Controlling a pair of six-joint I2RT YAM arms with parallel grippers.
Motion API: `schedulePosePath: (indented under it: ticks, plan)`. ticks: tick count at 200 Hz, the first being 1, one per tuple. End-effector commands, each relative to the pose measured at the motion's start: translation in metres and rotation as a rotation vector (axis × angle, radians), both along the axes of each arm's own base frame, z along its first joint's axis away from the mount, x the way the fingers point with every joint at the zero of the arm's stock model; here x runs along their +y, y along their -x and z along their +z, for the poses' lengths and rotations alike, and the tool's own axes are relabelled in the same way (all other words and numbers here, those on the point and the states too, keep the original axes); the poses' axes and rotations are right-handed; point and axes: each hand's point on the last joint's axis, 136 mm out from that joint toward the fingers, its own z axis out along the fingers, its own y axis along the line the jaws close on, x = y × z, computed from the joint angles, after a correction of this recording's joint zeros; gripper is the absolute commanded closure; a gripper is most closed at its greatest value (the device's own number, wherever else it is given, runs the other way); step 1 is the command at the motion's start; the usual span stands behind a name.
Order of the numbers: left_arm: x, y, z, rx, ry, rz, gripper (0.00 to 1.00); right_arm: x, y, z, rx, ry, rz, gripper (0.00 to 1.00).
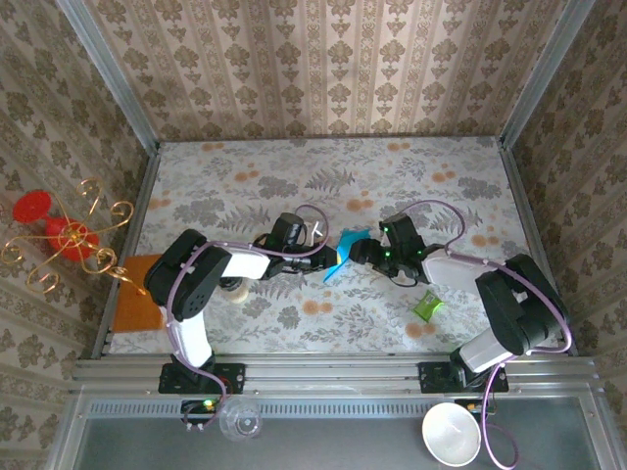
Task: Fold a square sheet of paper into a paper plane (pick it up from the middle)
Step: Fold the wing for the fifth time at the center of the table.
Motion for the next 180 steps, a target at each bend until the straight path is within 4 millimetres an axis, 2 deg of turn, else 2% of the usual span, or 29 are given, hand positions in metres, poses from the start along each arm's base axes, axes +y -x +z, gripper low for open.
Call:
schedulePosePath:
  ticks: [1,39,144,180]
  plan:
    - [0.000,0.002,-0.003,0.080,0.036,0.019,1.00,0.013,-0.007,0.007,-0.027,-0.025,0.056,0.28]
    - [-0.001,0.002,-0.010,0.134,0.055,0.037,1.00,0.018,-0.011,0.004,-0.008,-0.026,0.068,0.29]
    - [0.004,0.002,-0.017,0.168,0.054,0.063,1.00,0.007,-0.026,-0.018,0.084,0.107,0.021,0.32]
    - [0.005,0.003,-0.022,0.178,0.048,0.063,1.00,0.002,-0.026,-0.029,0.129,0.157,0.014,0.33]
